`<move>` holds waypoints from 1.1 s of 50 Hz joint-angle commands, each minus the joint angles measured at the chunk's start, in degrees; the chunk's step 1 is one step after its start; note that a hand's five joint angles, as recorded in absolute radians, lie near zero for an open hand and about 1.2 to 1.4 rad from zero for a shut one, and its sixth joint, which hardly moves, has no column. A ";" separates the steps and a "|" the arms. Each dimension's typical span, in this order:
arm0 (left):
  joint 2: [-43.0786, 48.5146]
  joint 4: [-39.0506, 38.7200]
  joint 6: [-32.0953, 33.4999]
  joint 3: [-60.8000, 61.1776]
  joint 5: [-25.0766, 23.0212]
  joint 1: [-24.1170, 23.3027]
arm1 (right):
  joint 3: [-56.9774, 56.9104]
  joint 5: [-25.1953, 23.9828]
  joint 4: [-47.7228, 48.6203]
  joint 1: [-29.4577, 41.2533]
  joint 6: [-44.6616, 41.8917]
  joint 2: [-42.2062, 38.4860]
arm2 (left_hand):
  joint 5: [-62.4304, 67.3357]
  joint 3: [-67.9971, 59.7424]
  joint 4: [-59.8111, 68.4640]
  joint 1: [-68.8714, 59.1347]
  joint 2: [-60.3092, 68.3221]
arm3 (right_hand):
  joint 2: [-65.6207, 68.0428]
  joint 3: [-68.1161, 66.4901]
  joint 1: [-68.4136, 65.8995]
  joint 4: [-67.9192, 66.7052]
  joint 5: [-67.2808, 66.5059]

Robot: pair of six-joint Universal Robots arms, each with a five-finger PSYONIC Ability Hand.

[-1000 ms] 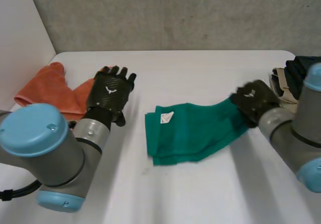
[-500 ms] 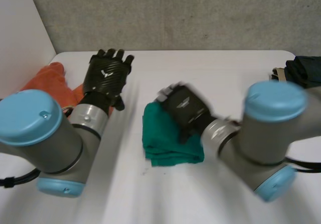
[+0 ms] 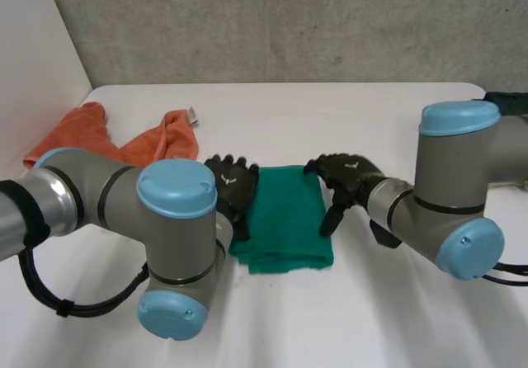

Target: Fold the laundry.

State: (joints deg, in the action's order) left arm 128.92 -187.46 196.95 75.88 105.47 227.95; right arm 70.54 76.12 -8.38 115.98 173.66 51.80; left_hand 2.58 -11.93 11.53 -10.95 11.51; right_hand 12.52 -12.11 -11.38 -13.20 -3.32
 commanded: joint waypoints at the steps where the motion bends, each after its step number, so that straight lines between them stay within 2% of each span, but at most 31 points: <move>1: 1.07 2.63 2.21 1.46 -0.18 0.13 | -2.51 -1.15 -2.43 0.03 -1.04 -5.13 | -1.52 0.87 -0.47 -0.10 -0.45 | -2.52 2.11 1.38 3.20 3.32; 6: 0.54 2.80 2.39 1.47 -1.40 0.04 | -2.60 -0.71 -2.61 0.03 -4.03 -4.69 | -1.86 1.20 -0.81 0.23 -0.79 | -2.52 2.11 1.38 3.20 3.32; 10: -1.29 2.63 2.30 1.29 -4.83 -0.22 | -1.81 0.34 -2.52 -0.05 -6.67 -0.39 | -1.86 1.21 -0.81 0.24 -0.79 | -2.52 2.11 1.38 3.20 3.32; 13: -6.30 2.37 2.30 1.20 -7.11 0.04 | -0.23 1.31 -1.91 -0.06 -6.93 4.44 | -1.86 1.21 -0.81 0.24 -0.79 | -2.52 2.11 1.38 3.20 3.32; 16: -11.31 2.19 2.21 0.76 -9.84 1.01 | 3.10 3.59 1.42 0.21 -6.93 9.10 | -1.53 0.87 -0.48 -0.10 -0.45 | -2.52 2.11 1.38 3.20 3.32; 19: -15.62 2.54 1.86 0.67 -13.35 2.94 | 10.11 7.45 9.22 1.17 -7.55 15.14 | -1.36 0.70 -0.31 -0.27 -0.28 | -2.52 2.11 1.38 3.20 3.32; 20: -18.24 2.89 1.42 0.59 -16.14 4.60 | 11.71 8.07 10.73 1.52 -7.72 16.39 | -0.69 0.04 0.36 -0.94 0.38 | -2.52 2.11 1.38 3.20 3.32; 21: -18.79 2.89 1.33 0.59 -16.78 4.96 | 14.68 8.78 12.75 2.40 -8.25 18.32 | -0.52 -0.14 0.53 -1.11 0.55 | -2.52 2.11 1.38 3.20 3.32; 22: -21.06 3.59 0.55 0.59 -20.44 6.44 | 17.50 9.22 14.08 3.36 -9.03 19.29 | -0.02 -0.64 1.03 -1.61 1.06 | -2.52 2.11 1.38 3.20 3.32; 26: -23.36 9.20 -1.21 -0.03 -29.59 10.22 | 24.28 9.31 16.37 6.70 -10.01 19.31 | 0.66 -1.32 1.71 -2.29 1.74 | -2.52 2.11 1.38 3.20 3.32; 28: -23.36 11.06 -1.65 -0.47 -32.50 11.11 | 28.23 9.22 20.92 9.51 -9.22 18.69 | 0.66 -1.32 1.71 -2.29 1.73 | -2.52 2.11 1.38 3.20 3.32; 29: -23.54 12.89 -2.00 -0.56 -36.00 11.64 | 28.95 9.22 22.51 10.13 -9.39 18.17 | 0.66 -1.32 1.71 -2.29 1.73 | -2.52 2.11 1.38 3.20 3.32; 33: -24.15 15.11 -2.27 -0.64 -41.30 11.99 | 30.36 9.75 30.95 12.51 -9.48 12.73 | 0.32 -0.98 1.37 -1.95 1.40 | -2.52 2.11 1.38 3.20 3.32; 42: -24.51 15.37 -3.33 -0.56 -42.54 11.82 | 26.94 10.01 36.58 13.22 -12.81 3.59 | -0.18 -0.48 0.87 -1.45 0.89 | -2.52 2.11 1.38 3.20 3.32; 55: -24.33 15.20 -3.41 -0.12 -42.54 11.82 | 20.78 10.01 38.43 13.04 -17.74 -1.96 | -0.18 -0.48 0.87 -1.45 0.89 | -2.52 2.11 1.38 3.20 3.32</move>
State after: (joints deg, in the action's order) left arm 104.46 -172.22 193.50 75.58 62.86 239.72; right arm 94.10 86.18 30.07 129.08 157.52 51.71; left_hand 2.59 -11.93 11.53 -11.02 11.51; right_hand 12.52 -12.11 -10.85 -13.20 -3.18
